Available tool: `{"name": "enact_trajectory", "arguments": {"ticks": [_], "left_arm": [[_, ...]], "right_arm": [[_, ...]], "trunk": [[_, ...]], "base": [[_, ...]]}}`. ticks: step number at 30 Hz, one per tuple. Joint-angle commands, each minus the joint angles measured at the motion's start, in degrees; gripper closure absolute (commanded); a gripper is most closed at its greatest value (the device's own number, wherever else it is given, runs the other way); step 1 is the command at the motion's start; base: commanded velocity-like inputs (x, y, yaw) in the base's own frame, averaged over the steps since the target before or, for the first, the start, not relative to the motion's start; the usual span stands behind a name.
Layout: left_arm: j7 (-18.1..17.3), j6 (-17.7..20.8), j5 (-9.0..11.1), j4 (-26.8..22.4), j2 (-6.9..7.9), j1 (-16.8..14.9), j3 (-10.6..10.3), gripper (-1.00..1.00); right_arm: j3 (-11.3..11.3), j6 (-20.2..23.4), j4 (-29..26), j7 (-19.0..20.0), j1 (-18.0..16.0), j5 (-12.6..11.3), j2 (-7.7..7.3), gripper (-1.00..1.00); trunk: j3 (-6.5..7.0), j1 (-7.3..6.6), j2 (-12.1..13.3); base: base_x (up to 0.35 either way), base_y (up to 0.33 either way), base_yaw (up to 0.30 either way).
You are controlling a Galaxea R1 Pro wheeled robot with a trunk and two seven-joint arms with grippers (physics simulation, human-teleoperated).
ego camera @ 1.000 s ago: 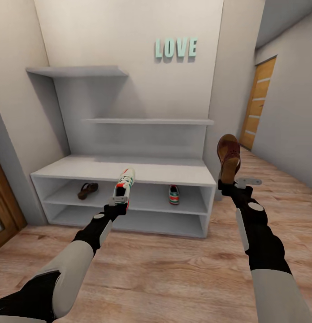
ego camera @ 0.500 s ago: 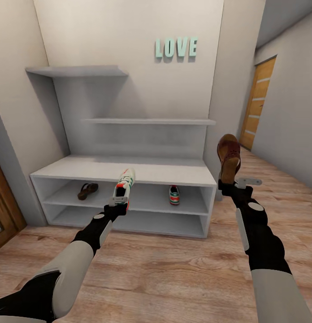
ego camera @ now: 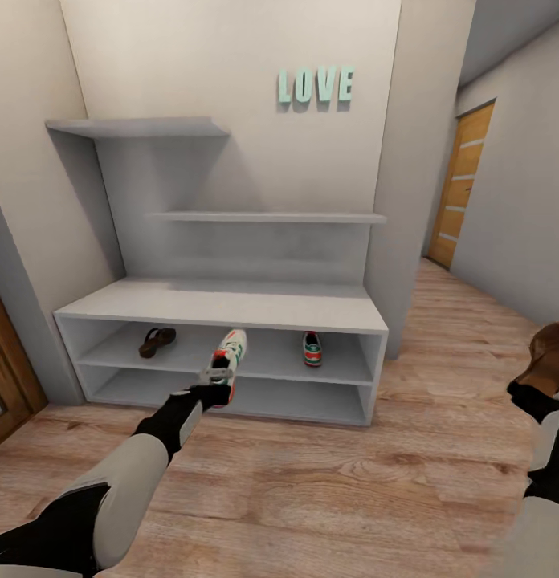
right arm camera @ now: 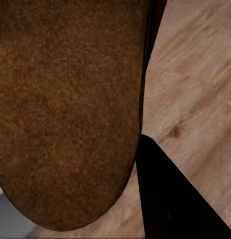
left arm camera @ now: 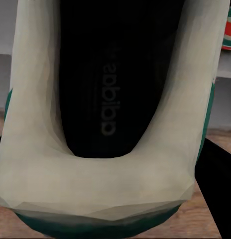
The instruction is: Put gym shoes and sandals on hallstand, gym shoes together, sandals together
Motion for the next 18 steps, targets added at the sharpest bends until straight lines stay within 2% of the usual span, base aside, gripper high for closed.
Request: {"name": "enact_trajectory", "arguments": {"ticks": [1,2,3,5,6,8,9,13,18], "left_arm": [[-0.4,0.7,-0.6,-0.1,-0.14,0.0,0.5,1.00],[-0.4,1.8,-0.6,-0.1,-0.32,0.0,0.5,1.00],[-0.4,2.3,-0.6,-0.1,-0.36,0.0,0.5,1.00],[-0.4,5.4,-0.6,-0.1,-0.45,0.0,0.5,1.00],[-0.4,6.4,-0.6,-0.1,-0.46,0.0,0.4,1.00],[-0.4,10.4,-0.7,-0.3,-0.58,0.0,0.4,1.00],[-0.3,12.3,-0.7,-0.4,-0.65,-0.1,0.4,1.00],[-0.3,17.4,-0.7,-1.7,-0.78,-0.2,0.4,1.00],[-0.3,23.4,-0.9,-5.5,-0.72,-0.2,0.3,1.00]], "right_arm": [[-1.3,0.6,0.0,0.1,0.0,-0.2,-1.00,1.00],[-3.4,1.2,0.1,0.2,0.0,-0.2,-4.52,1.00],[-3.8,1.3,0.1,0.2,0.0,-0.2,-5.86,1.00],[-5.0,2.3,0.2,0.2,0.0,-0.2,-11.20,1.00],[-5.1,2.8,0.2,0.2,0.0,-0.2,-12.38,1.00],[-5.5,5.5,0.3,0.2,0.0,-0.3,-15.88,1.00],[-5.6,6.6,0.3,0.1,0.0,-0.2,-16.99,1.00],[-5.8,8.3,0.2,0.1,0.0,0.1,-18.97,1.00],[-5.7,8.7,0.2,0.1,0.0,0.2,-19.43,1.00]], "trunk": [[-0.06,-0.01,0.0],[-0.06,-0.01,0.0],[-0.06,-0.01,0.0],[-0.06,-0.01,0.0],[-0.06,-0.01,0.0],[-0.06,-0.01,0.0],[-0.06,-0.01,0.0],[-0.06,-0.01,0.0],[-0.06,-0.01,0.0]], "base": [[0.000,0.000,0.000],[0.000,0.000,0.000],[0.000,0.000,0.000],[0.000,0.000,0.000],[0.000,0.000,0.000],[0.000,0.000,0.000],[0.000,0.000,0.000],[0.000,0.000,0.000],[0.000,0.000,0.000]]}}
